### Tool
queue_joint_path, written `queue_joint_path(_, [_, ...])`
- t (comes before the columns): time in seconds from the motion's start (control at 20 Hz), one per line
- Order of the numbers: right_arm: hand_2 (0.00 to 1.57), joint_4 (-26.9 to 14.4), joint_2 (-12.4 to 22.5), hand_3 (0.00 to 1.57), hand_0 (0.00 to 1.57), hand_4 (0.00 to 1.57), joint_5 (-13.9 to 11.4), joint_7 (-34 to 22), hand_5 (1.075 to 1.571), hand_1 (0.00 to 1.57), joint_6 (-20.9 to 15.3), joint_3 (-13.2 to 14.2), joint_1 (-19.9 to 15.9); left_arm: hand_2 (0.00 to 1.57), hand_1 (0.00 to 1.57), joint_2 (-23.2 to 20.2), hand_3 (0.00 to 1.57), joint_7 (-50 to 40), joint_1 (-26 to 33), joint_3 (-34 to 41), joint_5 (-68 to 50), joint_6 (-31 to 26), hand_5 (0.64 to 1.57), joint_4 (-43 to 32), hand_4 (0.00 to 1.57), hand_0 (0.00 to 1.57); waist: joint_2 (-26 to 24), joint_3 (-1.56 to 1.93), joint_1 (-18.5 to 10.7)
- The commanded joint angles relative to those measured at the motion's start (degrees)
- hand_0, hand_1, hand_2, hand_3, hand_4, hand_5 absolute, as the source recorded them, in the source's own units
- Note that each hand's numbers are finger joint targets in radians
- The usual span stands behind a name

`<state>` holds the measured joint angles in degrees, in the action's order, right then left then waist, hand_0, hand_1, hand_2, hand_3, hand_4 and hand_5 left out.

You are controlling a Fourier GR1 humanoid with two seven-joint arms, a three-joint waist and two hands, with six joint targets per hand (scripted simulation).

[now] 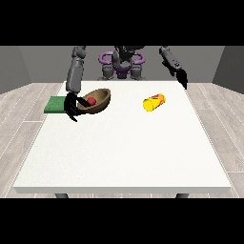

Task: Pick the cup and pour the ball into the bowl, then pick the bowl and place it on the pad

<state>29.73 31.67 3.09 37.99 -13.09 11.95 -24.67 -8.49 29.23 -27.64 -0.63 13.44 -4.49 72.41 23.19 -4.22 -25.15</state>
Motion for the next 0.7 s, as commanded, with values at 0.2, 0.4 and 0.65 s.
queue_joint_path(0.2, [1.57,-4.7,3.8,1.57,1.57,1.15,-1.8,-24.0,1.571,1.57,-2.6,-1.8,-0.7,0.00,0.00,1.7,0.00,-2.7,-0.6,-1.4,0.4,-0.8,0.715,-3.6,0.00,0.00,-3.8,3.80,-3.3])
queue_joint_path(0.4, [1.57,-1.7,7.5,1.57,1.57,1.22,-5.1,-33.5,1.570,1.57,1.8,-6.4,-3.0,0.00,0.00,1.7,0.00,0.6,0.9,1.3,-0.6,0.2,0.709,-9.8,0.00,0.00,-8.3,3.89,0.4])
queue_joint_path(0.65, [1.57,2.6,20.2,1.57,1.57,1.53,-12.9,-39.6,1.567,1.57,11.3,-13.9,-3.4,0.00,0.00,2.4,0.00,-1.0,4.3,2.5,-1.0,1.1,0.726,-14.6,0.00,0.00,-17.6,3.79,5.4])
